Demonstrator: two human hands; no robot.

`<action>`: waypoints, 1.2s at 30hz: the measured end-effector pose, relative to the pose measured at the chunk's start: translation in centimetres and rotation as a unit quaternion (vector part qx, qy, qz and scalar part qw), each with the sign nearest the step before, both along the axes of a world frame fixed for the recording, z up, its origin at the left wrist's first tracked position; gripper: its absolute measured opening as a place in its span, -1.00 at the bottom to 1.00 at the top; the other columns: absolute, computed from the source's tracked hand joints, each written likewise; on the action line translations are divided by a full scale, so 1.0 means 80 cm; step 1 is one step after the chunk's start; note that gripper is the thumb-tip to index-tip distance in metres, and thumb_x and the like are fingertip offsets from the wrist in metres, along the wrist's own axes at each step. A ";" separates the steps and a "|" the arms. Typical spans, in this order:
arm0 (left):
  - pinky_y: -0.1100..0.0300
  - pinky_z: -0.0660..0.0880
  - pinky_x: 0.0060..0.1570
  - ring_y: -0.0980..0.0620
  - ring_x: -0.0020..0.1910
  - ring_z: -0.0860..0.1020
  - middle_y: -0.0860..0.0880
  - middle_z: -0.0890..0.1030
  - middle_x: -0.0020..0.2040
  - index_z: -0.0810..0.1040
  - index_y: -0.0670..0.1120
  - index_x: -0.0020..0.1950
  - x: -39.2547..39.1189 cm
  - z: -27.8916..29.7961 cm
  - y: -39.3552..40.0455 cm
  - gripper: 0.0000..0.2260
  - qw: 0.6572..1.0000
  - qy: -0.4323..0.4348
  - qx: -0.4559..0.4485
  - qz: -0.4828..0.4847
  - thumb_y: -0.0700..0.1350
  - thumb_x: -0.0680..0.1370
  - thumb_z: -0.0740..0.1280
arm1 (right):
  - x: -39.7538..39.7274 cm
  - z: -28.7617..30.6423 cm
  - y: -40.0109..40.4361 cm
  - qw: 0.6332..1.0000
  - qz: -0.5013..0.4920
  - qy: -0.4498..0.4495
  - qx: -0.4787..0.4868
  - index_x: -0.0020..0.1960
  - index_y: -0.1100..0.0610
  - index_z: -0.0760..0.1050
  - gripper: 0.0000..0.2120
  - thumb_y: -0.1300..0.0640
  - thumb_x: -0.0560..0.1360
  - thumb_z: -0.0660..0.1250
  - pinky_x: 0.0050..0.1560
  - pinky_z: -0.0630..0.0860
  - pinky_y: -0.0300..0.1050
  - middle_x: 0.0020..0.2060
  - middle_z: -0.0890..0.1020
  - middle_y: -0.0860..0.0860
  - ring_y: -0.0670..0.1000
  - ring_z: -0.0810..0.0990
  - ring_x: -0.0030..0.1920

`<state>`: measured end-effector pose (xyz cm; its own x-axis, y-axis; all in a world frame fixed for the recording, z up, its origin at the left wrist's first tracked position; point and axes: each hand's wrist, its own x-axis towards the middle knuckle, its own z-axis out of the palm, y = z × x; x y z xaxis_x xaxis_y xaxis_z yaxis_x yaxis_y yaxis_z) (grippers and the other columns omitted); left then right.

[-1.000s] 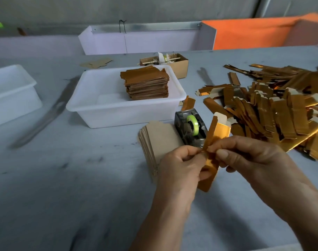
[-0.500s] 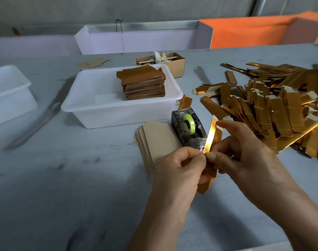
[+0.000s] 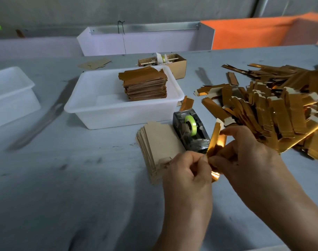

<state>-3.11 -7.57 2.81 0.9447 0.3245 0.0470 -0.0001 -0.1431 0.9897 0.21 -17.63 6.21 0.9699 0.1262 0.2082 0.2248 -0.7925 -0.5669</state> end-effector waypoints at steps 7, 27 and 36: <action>0.40 0.42 -0.37 0.13 -0.29 0.52 0.10 0.54 -0.31 0.61 -0.03 -0.23 -0.003 -0.002 0.003 -0.88 0.975 -0.140 0.134 0.110 -0.08 0.49 0.34 | -0.002 -0.003 -0.007 0.997 -0.051 -0.043 -0.039 0.13 0.09 0.34 -0.26 -0.37 0.11 0.22 -0.49 0.33 -0.25 -0.45 0.41 -0.15 -0.18 0.42 -0.44; 0.21 0.60 -0.36 0.04 -0.37 0.67 -0.04 0.66 -0.27 0.54 0.02 -0.09 -0.003 0.000 0.007 -0.96 0.989 0.066 -0.127 0.029 -0.09 0.53 0.38 | -0.003 -0.026 0.004 0.919 0.019 0.124 0.374 -0.22 0.00 0.60 -0.90 0.08 0.26 0.44 -0.37 0.47 -0.41 -0.33 0.60 0.08 -0.09 0.57 -0.34; 0.35 0.46 -0.48 0.13 -0.43 0.58 0.13 0.61 -0.32 0.52 0.10 -0.17 -0.002 -0.002 0.017 -0.89 1.000 0.009 0.020 0.019 -0.06 0.55 0.35 | -0.004 -0.031 0.008 0.914 0.019 0.119 0.388 -0.15 -0.12 0.60 -0.79 -0.01 0.21 0.38 -0.23 0.53 -0.27 -0.23 0.65 0.15 0.10 0.61 -0.17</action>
<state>-3.27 -6.17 2.64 0.9325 0.3586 0.0436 0.0237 -0.1812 0.9832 -0.14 -16.98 3.72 0.9973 0.0650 0.0335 0.0415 -0.1261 -0.9912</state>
